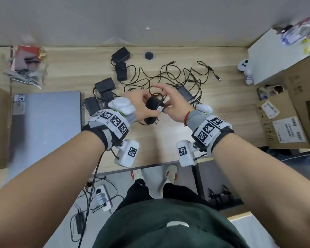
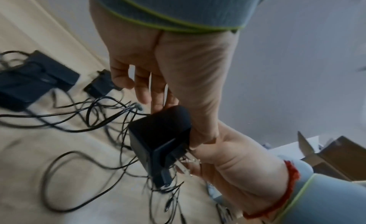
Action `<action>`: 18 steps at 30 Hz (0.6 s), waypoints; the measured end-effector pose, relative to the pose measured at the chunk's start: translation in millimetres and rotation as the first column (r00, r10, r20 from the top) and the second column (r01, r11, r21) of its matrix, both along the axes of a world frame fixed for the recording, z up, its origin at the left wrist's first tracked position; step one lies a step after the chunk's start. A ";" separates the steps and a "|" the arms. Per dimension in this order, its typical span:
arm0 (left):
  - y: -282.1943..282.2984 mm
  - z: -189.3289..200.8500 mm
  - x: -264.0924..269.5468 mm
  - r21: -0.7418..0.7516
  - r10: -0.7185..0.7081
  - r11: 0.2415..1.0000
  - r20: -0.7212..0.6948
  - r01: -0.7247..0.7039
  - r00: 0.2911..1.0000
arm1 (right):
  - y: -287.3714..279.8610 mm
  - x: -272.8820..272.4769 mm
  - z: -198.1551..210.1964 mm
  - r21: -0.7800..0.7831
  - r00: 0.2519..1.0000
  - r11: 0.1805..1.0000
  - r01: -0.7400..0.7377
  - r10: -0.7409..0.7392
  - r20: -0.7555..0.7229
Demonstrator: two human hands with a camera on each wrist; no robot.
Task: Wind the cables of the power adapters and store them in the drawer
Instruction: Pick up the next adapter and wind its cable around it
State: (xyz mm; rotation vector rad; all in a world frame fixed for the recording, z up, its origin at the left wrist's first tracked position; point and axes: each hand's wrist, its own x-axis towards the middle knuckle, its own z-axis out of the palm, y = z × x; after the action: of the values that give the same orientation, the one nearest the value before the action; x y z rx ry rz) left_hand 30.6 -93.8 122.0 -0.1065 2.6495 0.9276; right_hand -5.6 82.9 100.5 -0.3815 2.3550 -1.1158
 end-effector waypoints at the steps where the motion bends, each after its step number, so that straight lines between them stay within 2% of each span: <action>1: 3.7 12.0 -3.3 0.021 -0.006 1.000 -0.020 0.007 1.000 | 1.1 -5.7 8.8 -0.020 0.999 1.000 -0.006 0.005 -0.032; 6: 20.7 63.5 -17.3 0.174 0.092 0.983 -0.143 -0.066 0.985 | 18.9 -28.2 50.8 -0.151 0.995 0.988 0.009 -0.024 -0.097; 10: 36.6 95.3 -27.4 0.326 0.175 0.937 -0.121 -0.127 0.977 | 33.4 -32.0 85.0 -0.229 0.999 0.973 0.019 -0.025 -0.025; 13: 52.1 117.1 -40.3 0.473 0.324 0.847 -0.098 -0.242 0.941 | 46.8 -28.2 103.3 -0.297 0.999 0.955 0.005 0.007 0.042; 15: 61.4 129.4 -48.9 0.595 0.416 0.743 -0.053 -0.306 0.908 | 51.7 -25.6 112.1 -0.289 0.999 0.957 -0.009 0.021 0.038; 16: 63.3 133.1 -51.5 0.641 0.430 0.697 -0.017 -0.320 0.903 | 49.6 -26.0 112.5 -0.304 1.000 0.953 0.011 -0.003 0.028; 18: 71.6 138.9 -53.2 0.670 0.430 0.666 0.012 -0.327 0.903 | 46.3 -26.4 118.0 -0.397 0.992 0.910 0.117 -0.127 0.001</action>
State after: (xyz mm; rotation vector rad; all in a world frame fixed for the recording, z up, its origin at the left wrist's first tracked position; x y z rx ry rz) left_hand -22.6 -22.2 260.8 -0.4492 2.2736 2.0392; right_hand -32.0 129.1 218.4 -0.3925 2.1886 -1.6660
